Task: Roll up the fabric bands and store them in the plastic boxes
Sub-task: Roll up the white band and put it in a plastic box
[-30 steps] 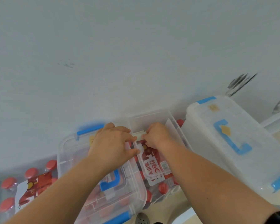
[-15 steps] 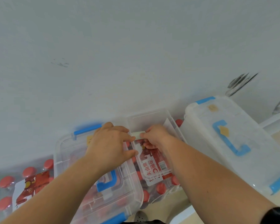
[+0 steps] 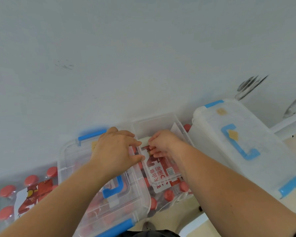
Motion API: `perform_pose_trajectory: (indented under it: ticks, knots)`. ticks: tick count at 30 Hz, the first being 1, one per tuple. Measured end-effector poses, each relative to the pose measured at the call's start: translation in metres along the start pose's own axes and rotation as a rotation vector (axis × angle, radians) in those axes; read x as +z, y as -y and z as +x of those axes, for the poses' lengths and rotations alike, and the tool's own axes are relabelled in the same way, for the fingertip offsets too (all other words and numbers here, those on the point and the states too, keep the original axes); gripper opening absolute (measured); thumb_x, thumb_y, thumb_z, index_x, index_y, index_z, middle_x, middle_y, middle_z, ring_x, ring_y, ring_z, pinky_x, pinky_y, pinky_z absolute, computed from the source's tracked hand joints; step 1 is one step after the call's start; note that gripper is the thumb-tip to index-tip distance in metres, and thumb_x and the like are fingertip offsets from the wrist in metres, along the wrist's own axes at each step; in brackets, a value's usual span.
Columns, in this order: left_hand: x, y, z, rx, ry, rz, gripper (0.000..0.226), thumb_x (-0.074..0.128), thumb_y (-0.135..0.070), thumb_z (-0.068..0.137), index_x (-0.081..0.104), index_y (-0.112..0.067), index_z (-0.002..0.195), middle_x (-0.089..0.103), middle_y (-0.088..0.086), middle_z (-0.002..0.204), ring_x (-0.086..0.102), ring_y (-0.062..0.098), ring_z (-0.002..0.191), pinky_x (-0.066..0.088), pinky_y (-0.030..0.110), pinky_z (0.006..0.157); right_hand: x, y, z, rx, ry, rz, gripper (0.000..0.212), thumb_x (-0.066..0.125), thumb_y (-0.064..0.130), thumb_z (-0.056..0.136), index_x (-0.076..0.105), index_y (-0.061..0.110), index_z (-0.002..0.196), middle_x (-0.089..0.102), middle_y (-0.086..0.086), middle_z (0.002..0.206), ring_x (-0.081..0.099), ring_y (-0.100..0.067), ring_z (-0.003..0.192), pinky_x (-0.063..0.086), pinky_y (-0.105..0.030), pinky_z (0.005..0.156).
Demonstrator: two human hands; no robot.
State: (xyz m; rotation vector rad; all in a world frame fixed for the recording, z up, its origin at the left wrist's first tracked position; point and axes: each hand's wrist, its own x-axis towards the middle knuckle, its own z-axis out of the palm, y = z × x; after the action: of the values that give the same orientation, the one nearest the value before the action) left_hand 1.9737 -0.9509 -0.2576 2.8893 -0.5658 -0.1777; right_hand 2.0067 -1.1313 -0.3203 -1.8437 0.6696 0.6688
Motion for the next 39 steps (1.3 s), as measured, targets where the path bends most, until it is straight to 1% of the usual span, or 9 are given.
perform_pose_trajectory:
  ticks: [9,13,17,20,23,26,30,35,39]
  knots:
    - [0.0,-0.006,-0.005,0.004,-0.017,0.014,0.055,0.061,-0.069,0.081,0.062,-0.043,0.129,0.058,-0.019,0.136,0.047,0.008,0.119,0.044,0.029,0.099,0.0,-0.014,-0.003,-0.09,-0.028,-0.18,0.026,0.057,0.005,0.095,0.069,0.017,0.115,0.073,-0.011,0.105,0.072,-0.026,0.096,0.062,-0.042,0.085]
    - [0.0,-0.007,-0.006,0.012,-0.015,0.014,0.057,0.06,-0.069,0.082,0.06,-0.042,0.132,0.057,-0.019,0.137,0.046,0.008,0.121,0.042,0.028,0.1,0.001,-0.017,0.0,-0.242,-0.034,-0.426,0.046,0.057,0.009,0.094,0.059,0.033,0.134,0.072,-0.002,0.114,0.071,-0.022,0.094,0.061,-0.038,0.085]
    - [0.001,-0.005,-0.008,0.025,0.003,0.003,0.061,0.062,-0.07,0.08,0.058,-0.042,0.134,0.055,-0.019,0.141,0.045,0.008,0.123,0.041,0.029,0.102,0.003,-0.008,-0.002,-0.416,-0.146,-0.805,0.035,0.06,0.021,0.096,0.063,0.027,0.131,0.067,0.0,0.114,0.068,-0.02,0.094,0.054,-0.03,0.078]
    - [0.001,-0.003,-0.008,0.036,0.009,-0.018,0.059,0.063,-0.068,0.08,0.059,-0.043,0.133,0.054,-0.018,0.142,0.045,0.008,0.125,0.041,0.029,0.103,0.003,0.004,-0.004,-0.53,-0.214,-1.083,0.027,0.066,0.02,0.093,0.064,0.012,0.119,0.066,-0.005,0.106,0.069,-0.027,0.093,0.059,-0.039,0.081]
    - [0.0,0.0,-0.008,0.041,0.008,-0.04,0.055,0.063,-0.066,0.082,0.059,-0.044,0.132,0.053,-0.019,0.143,0.045,0.008,0.125,0.041,0.029,0.103,0.01,0.016,-0.008,-0.593,-0.224,-1.257,0.014,0.063,0.021,0.093,0.067,0.012,0.103,0.066,-0.004,0.096,0.069,-0.027,0.086,0.06,-0.041,0.078]
    - [0.001,0.002,-0.009,0.047,0.0,-0.055,0.054,0.062,-0.066,0.082,0.059,-0.045,0.132,0.052,-0.019,0.144,0.045,0.008,0.125,0.04,0.03,0.103,0.018,0.021,-0.009,-0.582,-0.196,-1.244,0.017,0.058,0.029,0.094,0.063,0.014,0.09,0.067,-0.007,0.09,0.068,-0.029,0.083,0.059,-0.039,0.075]
    - [0.003,0.004,-0.008,0.055,-0.004,-0.064,0.056,0.061,-0.066,0.082,0.057,-0.046,0.134,0.05,-0.02,0.145,0.045,0.008,0.124,0.04,0.03,0.103,0.018,0.02,-0.01,-0.562,-0.228,-1.111,0.023,0.063,0.036,0.091,0.066,0.013,0.093,0.065,-0.005,0.085,0.068,-0.027,0.081,0.057,-0.036,0.072]
    - [0.006,0.005,-0.007,0.074,-0.015,-0.062,0.059,0.058,-0.069,0.082,0.055,-0.046,0.136,0.05,-0.021,0.146,0.046,0.007,0.124,0.04,0.03,0.104,0.022,0.016,-0.004,-0.613,-0.228,-1.216,0.023,0.059,0.019,0.095,0.061,0.009,0.116,0.068,-0.011,0.109,0.068,-0.032,0.099,0.059,-0.043,0.081]
    - [0.008,0.007,-0.005,0.088,-0.015,-0.064,0.06,0.06,-0.069,0.08,0.056,-0.046,0.135,0.052,-0.02,0.144,0.048,0.008,0.121,0.041,0.03,0.101,0.022,0.012,0.01,-0.653,-0.258,-1.208,0.012,0.055,0.013,0.096,0.063,0.012,0.105,0.069,-0.008,0.1,0.07,-0.029,0.091,0.058,-0.038,0.074]
